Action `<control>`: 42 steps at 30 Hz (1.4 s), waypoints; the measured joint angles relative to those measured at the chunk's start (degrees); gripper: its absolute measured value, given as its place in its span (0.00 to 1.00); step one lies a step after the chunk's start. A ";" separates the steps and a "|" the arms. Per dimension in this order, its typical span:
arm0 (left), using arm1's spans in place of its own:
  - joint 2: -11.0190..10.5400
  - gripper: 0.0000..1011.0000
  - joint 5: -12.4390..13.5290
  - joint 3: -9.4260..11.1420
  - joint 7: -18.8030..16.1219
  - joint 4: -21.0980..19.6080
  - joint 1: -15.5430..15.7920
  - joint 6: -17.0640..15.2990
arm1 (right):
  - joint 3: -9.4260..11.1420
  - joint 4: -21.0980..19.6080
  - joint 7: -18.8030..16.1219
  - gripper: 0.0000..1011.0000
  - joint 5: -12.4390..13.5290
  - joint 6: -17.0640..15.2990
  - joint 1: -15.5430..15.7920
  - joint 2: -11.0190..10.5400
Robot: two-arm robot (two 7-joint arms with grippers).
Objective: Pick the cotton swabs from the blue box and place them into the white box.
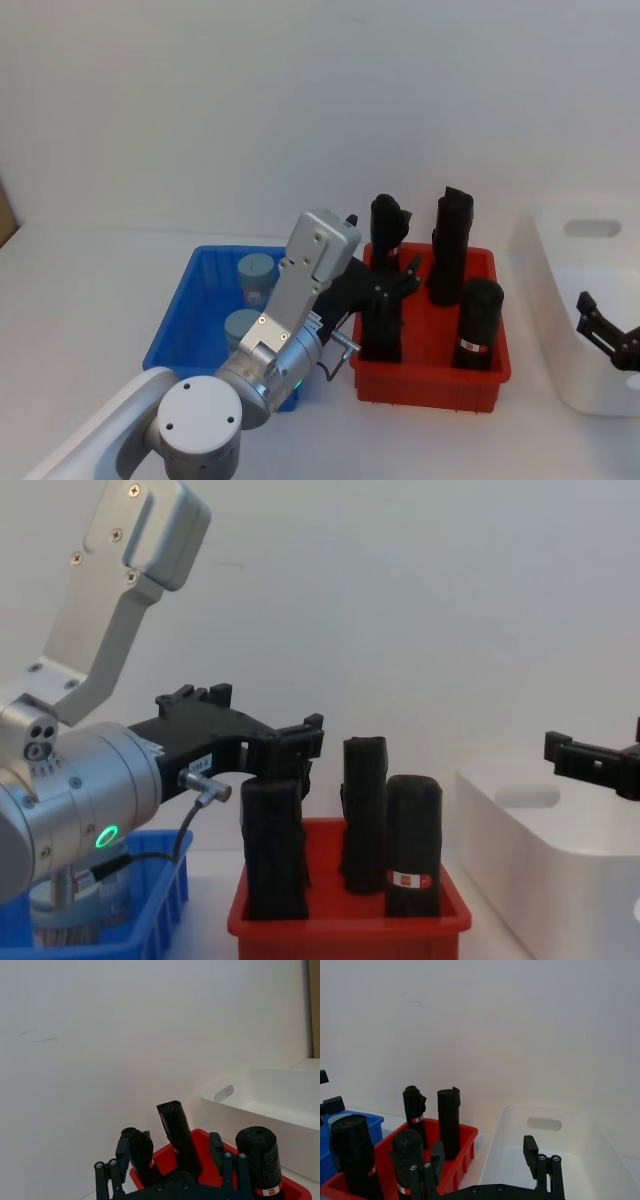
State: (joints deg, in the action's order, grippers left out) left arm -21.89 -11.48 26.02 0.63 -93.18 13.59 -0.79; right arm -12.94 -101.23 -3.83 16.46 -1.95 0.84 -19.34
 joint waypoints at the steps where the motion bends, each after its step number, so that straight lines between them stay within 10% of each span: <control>1: 0.00 0.99 0.00 0.00 0.00 0.00 0.00 0.00 | 0.00 0.00 0.00 0.99 0.00 0.00 0.00 0.00; 42: 0.00 0.99 0.00 0.00 0.00 0.00 0.00 0.00 | 0.00 0.00 0.01 0.99 0.00 0.00 0.00 0.00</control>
State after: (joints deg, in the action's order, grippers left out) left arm -21.89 -11.48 26.02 0.62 -93.17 13.59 -0.79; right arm -12.94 -101.23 -3.82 16.46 -1.95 0.84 -19.33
